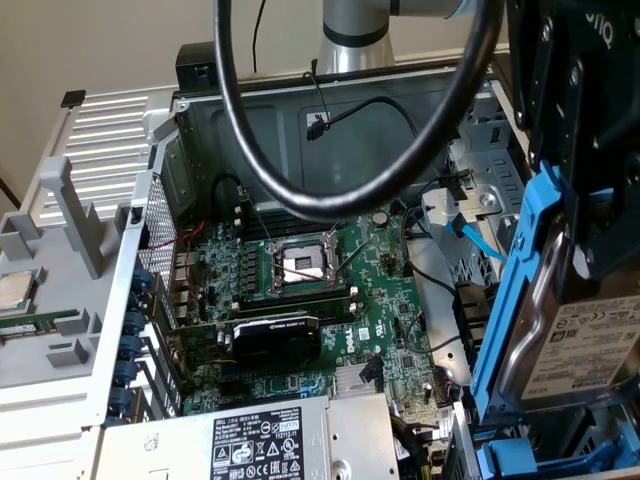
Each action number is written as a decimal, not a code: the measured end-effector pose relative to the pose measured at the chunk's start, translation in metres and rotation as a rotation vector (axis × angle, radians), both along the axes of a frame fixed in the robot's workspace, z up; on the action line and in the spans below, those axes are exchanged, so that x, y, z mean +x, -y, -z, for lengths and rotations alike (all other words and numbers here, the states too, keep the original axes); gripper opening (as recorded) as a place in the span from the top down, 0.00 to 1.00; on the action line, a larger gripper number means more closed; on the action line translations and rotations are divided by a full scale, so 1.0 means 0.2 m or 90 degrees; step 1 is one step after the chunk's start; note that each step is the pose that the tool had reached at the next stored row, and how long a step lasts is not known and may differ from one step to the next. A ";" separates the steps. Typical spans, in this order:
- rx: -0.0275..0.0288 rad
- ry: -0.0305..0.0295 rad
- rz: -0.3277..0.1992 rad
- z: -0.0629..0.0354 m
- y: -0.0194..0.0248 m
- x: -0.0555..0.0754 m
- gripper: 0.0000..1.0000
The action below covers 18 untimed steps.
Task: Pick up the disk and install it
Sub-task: 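Insert the disk into the insertion slot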
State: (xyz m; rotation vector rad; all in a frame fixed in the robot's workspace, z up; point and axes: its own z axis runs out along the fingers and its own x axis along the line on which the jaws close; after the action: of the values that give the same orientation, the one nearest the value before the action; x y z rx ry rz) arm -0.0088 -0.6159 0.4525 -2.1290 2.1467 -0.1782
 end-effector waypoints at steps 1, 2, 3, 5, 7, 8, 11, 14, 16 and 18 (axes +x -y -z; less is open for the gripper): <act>0.0000 0.0000 0.000 0.002 0.000 0.00 0.63; -0.0001 0.0000 0.000 0.003 0.000 0.00 0.63; -0.0001 0.0000 0.000 0.005 0.000 0.00 0.63; -0.0002 0.0000 0.000 0.007 0.000 0.00 0.63; -0.0002 -0.0001 0.000 0.009 0.000 0.00 0.63; -0.0001 0.0000 0.000 0.009 0.000 0.00 0.63; 0.0045 0.0000 0.000 0.012 0.001 0.00 0.63; 0.0138 0.0000 0.000 0.014 0.005 0.00 0.63; 0.0156 0.0000 0.000 0.015 0.008 0.00 0.63; 0.0156 0.0000 0.000 0.017 0.008 0.00 0.63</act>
State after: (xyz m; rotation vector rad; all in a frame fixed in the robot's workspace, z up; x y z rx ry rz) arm -0.0090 -0.6175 0.4492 -2.1158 2.1377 -0.1511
